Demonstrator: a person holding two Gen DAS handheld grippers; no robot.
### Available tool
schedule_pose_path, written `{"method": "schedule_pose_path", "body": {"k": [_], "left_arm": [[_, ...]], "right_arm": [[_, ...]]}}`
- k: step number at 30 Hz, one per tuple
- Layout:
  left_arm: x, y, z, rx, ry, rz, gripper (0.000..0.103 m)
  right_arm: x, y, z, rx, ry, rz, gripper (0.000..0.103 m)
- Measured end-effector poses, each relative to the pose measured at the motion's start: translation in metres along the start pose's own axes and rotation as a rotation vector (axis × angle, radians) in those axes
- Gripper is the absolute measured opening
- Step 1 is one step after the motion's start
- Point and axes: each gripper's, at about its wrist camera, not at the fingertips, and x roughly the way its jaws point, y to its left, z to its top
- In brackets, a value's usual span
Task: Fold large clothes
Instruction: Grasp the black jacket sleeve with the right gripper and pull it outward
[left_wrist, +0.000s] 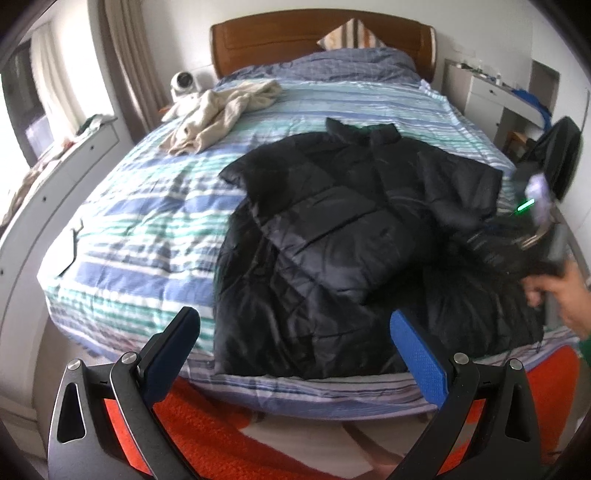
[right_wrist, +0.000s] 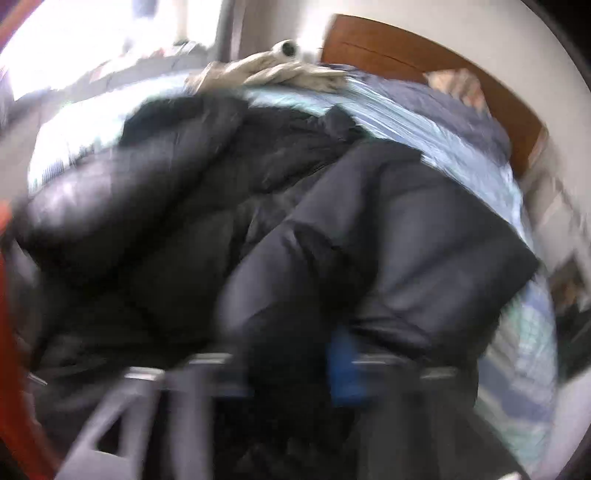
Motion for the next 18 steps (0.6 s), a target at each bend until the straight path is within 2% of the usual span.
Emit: {"method": "schedule_pose_path", "body": {"k": [2,4,7,9,13,16,18], "left_arm": [[0.009,0.005,-0.001,-0.023,0.029,-0.005,0.102],[0.013,0.006,-0.001,-0.027,0.042,-0.010,0.102],[0.009,0.000,0.001,-0.010,0.022,-0.021,0.102],[0.006,-0.006,0.002,0.004,0.004,-0.028,0.102],[0.004,-0.015,0.004,0.026,-0.004,-0.044,0.102],[0.004,-0.021,0.004,0.046,0.001,-0.045,0.102],[0.003,-0.022,0.004,0.054,0.002,-0.039,0.102]], "right_arm": [[-0.048,-0.017,0.004,0.081,-0.091,-0.010,0.014],[-0.104,-0.045,0.006,0.158,-0.185,-0.060,0.014],[-0.191,-0.105,0.004,0.314,-0.321,-0.177,0.014],[-0.234,-0.145,-0.012,0.413,-0.376,-0.258,0.014],[-0.266,-0.224,-0.058,0.640,-0.378,-0.349,0.014],[-0.252,-0.280,-0.122,0.858,-0.302,-0.346,0.014],[-0.224,-0.314,-0.173,1.002,-0.206,-0.310,0.015]]}}
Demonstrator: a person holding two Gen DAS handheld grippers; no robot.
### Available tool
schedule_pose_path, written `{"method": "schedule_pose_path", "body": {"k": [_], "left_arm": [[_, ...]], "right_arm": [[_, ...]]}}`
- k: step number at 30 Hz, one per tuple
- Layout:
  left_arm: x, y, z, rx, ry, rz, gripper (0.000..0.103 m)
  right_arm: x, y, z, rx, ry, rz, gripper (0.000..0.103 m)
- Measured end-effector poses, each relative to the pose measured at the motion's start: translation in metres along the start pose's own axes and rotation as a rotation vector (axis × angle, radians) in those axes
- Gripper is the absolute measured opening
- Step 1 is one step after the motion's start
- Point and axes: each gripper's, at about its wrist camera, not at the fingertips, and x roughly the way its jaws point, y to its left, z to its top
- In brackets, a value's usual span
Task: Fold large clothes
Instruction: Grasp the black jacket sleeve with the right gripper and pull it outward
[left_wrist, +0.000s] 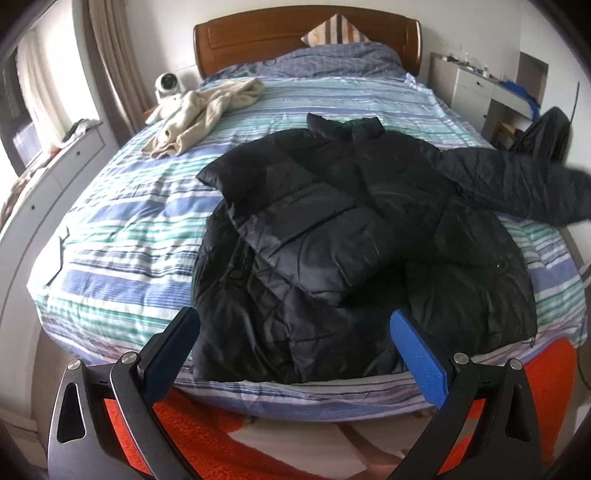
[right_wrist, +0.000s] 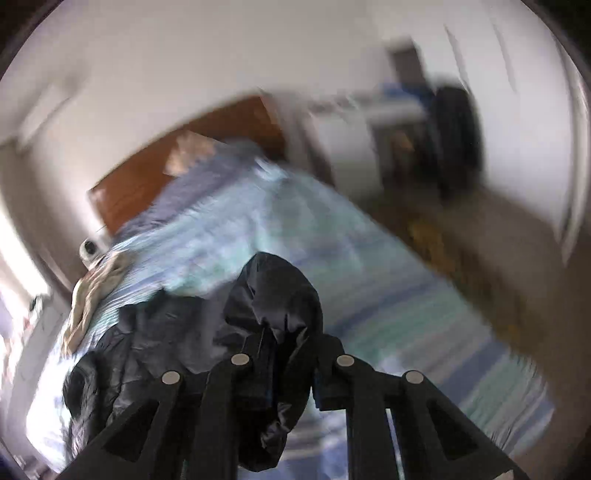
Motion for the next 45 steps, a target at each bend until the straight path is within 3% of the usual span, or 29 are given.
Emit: {"method": "schedule_pose_path", "body": {"k": [2,4,5,8,10,12,15,17,19,20,21,23,25,28,31,34,37,40,41,42,44,45], "left_arm": [[-0.001,0.000,0.001,0.003,0.000,0.006,0.102],[-0.001,0.001,0.002,0.003,-0.001,0.016,0.102],[-0.002,0.002,0.002,0.002,-0.001,0.021,0.102],[0.000,0.005,0.002,-0.004,0.008,0.037,0.102],[0.006,0.005,0.002,-0.005,0.023,0.037,0.102],[0.014,0.000,0.003,0.004,0.044,0.030,0.102],[0.018,-0.011,0.006,0.035,0.049,0.013,0.102],[0.016,-0.023,0.009,0.068,0.027,0.005,0.102],[0.012,-0.028,0.009,0.090,0.006,0.006,0.102],[0.009,-0.030,0.009,0.097,-0.003,0.009,0.103],[0.008,-0.029,0.008,0.102,-0.008,0.011,0.103],[0.007,-0.023,0.005,0.110,-0.009,0.021,0.103],[0.011,-0.015,0.002,0.115,0.001,0.039,0.103],[0.024,-0.002,0.001,0.149,0.007,0.046,0.103],[0.041,-0.003,0.010,0.255,-0.009,-0.009,0.103],[0.062,-0.028,0.015,0.469,-0.020,-0.087,0.103],[0.093,-0.059,0.010,0.699,-0.047,-0.082,0.103],[0.131,-0.070,0.013,0.759,0.004,-0.093,0.101],[0.140,-0.068,0.017,0.736,0.030,-0.128,0.083],[0.146,-0.061,0.025,0.685,0.062,-0.194,0.054],[0.145,-0.046,0.037,0.603,0.050,-0.207,0.026],[0.139,-0.034,0.045,0.556,0.038,-0.221,0.020]], "right_arm": [[0.035,-0.046,-0.011,0.084,0.098,-0.070,0.022],[0.056,-0.082,-0.022,0.126,0.140,-0.192,0.042],[0.059,-0.092,-0.026,0.135,0.133,-0.233,0.047],[0.040,-0.115,-0.038,0.202,0.050,-0.282,0.047],[0.014,-0.108,-0.040,0.184,-0.025,-0.228,0.047],[0.005,-0.083,-0.038,0.105,-0.056,-0.096,0.047],[0.015,-0.061,-0.036,0.058,-0.022,0.097,0.047],[0.033,-0.060,-0.039,0.063,0.006,0.124,0.046],[0.073,-0.078,-0.051,0.117,0.097,0.029,0.045],[0.096,-0.095,-0.061,0.155,0.170,-0.065,0.041],[0.108,-0.109,-0.070,0.186,0.198,-0.109,0.029],[0.101,-0.114,-0.076,0.190,0.136,-0.127,0.022],[0.086,-0.099,-0.077,0.136,0.101,-0.180,0.027],[0.059,-0.064,-0.084,-0.006,0.059,-0.252,0.046],[0.024,-0.034,-0.097,-0.085,0.025,-0.200,0.050],[0.003,-0.004,-0.121,-0.111,0.041,-0.107,0.051],[0.004,0.028,-0.139,-0.119,0.059,-0.029,0.051],[0.003,0.059,-0.158,-0.170,0.075,0.022,0.051],[0.000,0.073,-0.166,-0.200,0.083,0.042,0.051],[-0.003,0.084,-0.174,-0.225,0.088,0.056,0.051],[-0.005,0.106,-0.184,-0.277,0.095,0.087,0.051],[-0.008,0.117,-0.190,-0.310,0.092,0.100,0.051]]}}
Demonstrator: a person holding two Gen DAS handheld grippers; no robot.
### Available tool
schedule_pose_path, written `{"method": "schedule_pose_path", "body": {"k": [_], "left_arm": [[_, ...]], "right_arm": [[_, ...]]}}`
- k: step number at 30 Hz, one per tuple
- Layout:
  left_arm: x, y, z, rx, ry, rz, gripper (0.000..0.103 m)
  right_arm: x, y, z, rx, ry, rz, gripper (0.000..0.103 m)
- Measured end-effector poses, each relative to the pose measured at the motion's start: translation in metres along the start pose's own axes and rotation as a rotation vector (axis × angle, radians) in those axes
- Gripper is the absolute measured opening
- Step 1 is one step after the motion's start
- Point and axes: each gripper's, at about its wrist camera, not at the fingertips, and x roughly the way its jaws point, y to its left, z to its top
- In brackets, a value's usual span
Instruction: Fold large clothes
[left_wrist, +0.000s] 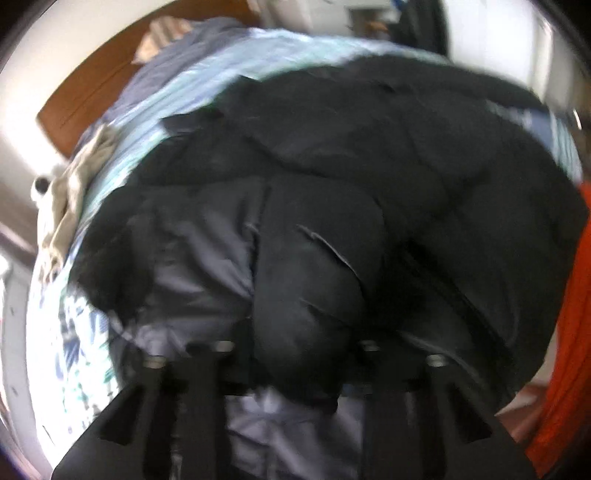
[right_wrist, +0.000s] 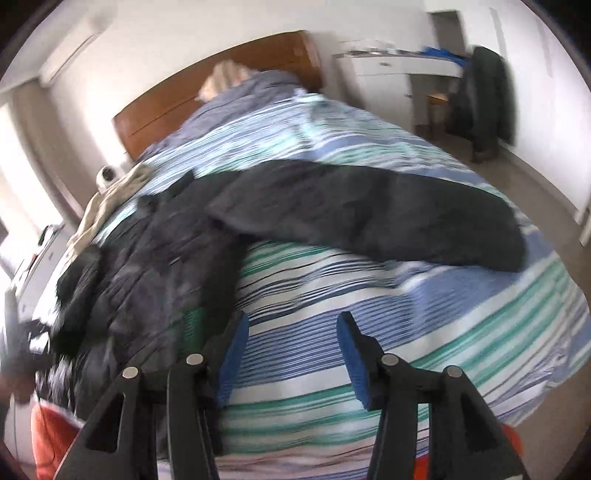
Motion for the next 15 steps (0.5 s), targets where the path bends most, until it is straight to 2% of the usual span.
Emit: {"method": "schedule_pose_path", "body": {"k": [1,5,8,10,12,13,15], "left_arm": [[-0.010,0.012,0.000,-0.037,-0.018,0.001,0.019],[-0.077,0.089,-0.008,-0.218,-0.132,0.131,0.019],[-0.136,0.184,-0.036,-0.419,-0.199,0.309,0.020],[-0.159,0.249,-0.070,-0.582,-0.207,0.427,0.022],[-0.169,0.313,-0.116,-0.764,-0.164,0.545,0.034],[-0.168,0.334,-0.137,-0.830,-0.131,0.577,0.038],[-0.159,0.369,-0.185,-0.951,-0.033,0.635,0.039]], "right_arm": [[-0.002,0.012,-0.002,-0.031,-0.005,0.007,0.051],[-0.007,0.043,-0.001,-0.107,-0.029,0.035,0.051],[-0.013,0.066,0.002,-0.152,-0.050,0.070,0.051],[-0.014,0.076,0.003,-0.180,-0.055,0.087,0.051],[-0.012,0.086,0.003,-0.209,-0.046,0.106,0.051],[-0.011,0.088,0.002,-0.216,-0.037,0.110,0.051],[-0.004,0.092,0.000,-0.225,-0.004,0.110,0.053]]}}
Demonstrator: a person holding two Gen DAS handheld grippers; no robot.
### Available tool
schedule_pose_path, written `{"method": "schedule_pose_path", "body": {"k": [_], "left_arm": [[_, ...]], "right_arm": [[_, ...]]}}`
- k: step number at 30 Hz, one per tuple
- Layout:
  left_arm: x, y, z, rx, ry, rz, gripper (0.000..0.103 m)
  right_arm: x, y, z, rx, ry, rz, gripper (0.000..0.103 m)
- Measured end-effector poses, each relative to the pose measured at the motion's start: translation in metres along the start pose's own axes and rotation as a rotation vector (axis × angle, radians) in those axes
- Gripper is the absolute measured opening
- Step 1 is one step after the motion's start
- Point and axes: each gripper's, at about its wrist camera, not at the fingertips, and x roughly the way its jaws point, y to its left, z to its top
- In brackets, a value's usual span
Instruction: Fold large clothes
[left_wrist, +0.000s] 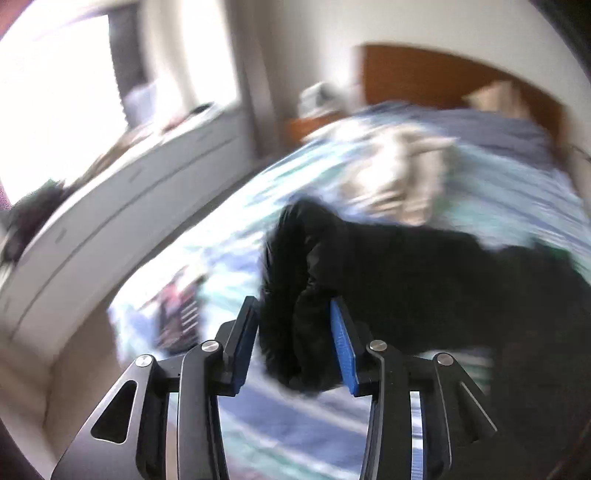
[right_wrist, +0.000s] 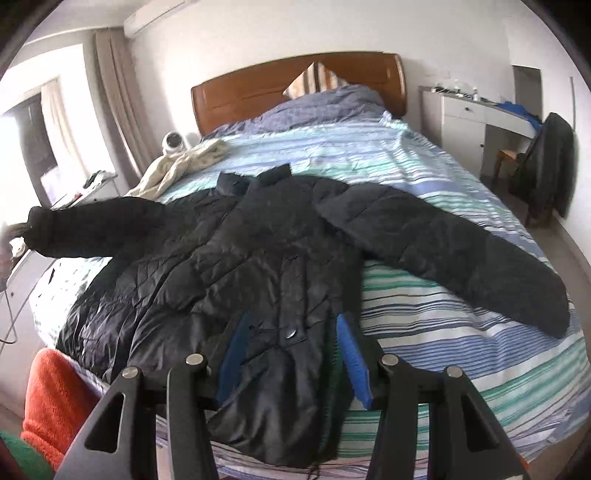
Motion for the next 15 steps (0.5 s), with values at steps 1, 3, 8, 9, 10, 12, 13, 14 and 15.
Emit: {"method": "schedule_pose_path", "body": {"k": [1,3,8,9,10,12,13,14,15], "left_arm": [[0.010,0.013,-0.004,-0.022,0.028,0.031,0.039],[0.018,0.030,-0.018,-0.066,0.064,0.060,0.039],[-0.010,0.007,-0.056,-0.043,0.078,-0.104,0.060],[-0.016,-0.005,-0.061,-0.021,0.081,-0.139,0.069],[-0.023,-0.022,-0.068,0.015,0.088,-0.186,0.072],[-0.038,-0.064,-0.087,0.110,0.118,-0.305,0.077],[-0.045,-0.081,-0.097,0.144,0.138,-0.353,0.079],[-0.048,-0.104,-0.108,0.180,0.169,-0.415,0.083],[-0.046,-0.122,-0.114,0.202,0.202,-0.466,0.086]], "right_arm": [[0.002,0.001,-0.001,-0.001,0.013,-0.003,0.055],[0.003,0.000,-0.004,0.001,0.033,-0.013,0.066],[0.006,-0.017,-0.011,0.045,0.081,-0.042,0.067],[0.008,-0.025,-0.014,0.072,0.101,-0.040,0.067],[0.010,-0.029,-0.015,0.087,0.115,-0.035,0.067],[0.019,-0.043,-0.023,0.140,0.162,-0.005,0.067],[0.025,-0.049,-0.028,0.166,0.188,0.011,0.067],[0.029,-0.051,-0.031,0.182,0.205,0.023,0.067],[0.034,-0.055,-0.035,0.207,0.220,0.049,0.067]]}}
